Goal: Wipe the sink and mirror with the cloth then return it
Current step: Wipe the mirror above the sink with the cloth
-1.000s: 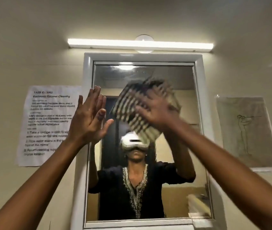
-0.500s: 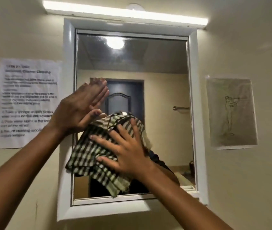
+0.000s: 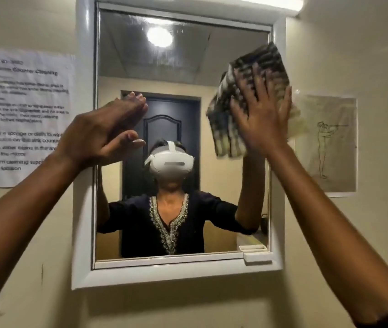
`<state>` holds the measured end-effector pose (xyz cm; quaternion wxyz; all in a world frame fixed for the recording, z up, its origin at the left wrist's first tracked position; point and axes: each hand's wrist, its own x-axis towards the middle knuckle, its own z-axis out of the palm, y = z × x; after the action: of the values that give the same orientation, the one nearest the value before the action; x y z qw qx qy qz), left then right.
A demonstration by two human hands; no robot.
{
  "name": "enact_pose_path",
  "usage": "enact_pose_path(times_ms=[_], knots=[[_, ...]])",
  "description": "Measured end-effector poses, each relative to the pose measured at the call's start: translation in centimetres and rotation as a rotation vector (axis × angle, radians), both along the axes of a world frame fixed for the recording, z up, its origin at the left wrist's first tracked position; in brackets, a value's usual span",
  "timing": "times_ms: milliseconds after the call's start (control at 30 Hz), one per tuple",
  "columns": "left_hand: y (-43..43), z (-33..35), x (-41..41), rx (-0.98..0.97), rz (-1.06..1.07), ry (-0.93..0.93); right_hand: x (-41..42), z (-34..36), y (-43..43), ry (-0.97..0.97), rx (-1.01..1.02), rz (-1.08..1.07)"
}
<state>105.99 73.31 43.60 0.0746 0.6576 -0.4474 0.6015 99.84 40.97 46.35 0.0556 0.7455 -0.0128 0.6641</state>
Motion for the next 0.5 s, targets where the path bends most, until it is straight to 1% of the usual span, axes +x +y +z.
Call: enact_pose_path(times_ms=[33,100,167,200,267,400,433,500], knots=[[0.0,0.0,0.0,0.0,0.002,0.001,-0.4,-3.2,0.1,0.044,0.011,0.004],[0.1,0.1,0.1,-0.001,0.0,-0.001,-1.5,-10.8,0.3,0.191,-0.005,0.007],[0.1,0.1,0.3,-0.014,-0.016,0.0,-2.4,-17.2,0.0,0.335,-0.1,-0.019],[0.1,0.1,0.5,-0.031,-0.029,0.001,-2.6,-19.1,-0.4,0.38,-0.158,-0.052],[0.1,0.2,0.7,-0.055,-0.045,0.007,-2.7,-19.8,-0.8,0.415,-0.2,-0.083],[-0.1,0.3,0.5,-0.072,-0.073,-0.016,-1.6,-16.6,2.5,0.372,-0.247,-0.007],[-0.2,0.3,0.3,-0.09,-0.102,-0.015,-1.0,-15.5,4.3,0.334,-0.221,0.012],[-0.2,0.2,-0.1,-0.129,-0.167,0.018,0.3,-13.5,8.7,0.249,-0.103,0.039]])
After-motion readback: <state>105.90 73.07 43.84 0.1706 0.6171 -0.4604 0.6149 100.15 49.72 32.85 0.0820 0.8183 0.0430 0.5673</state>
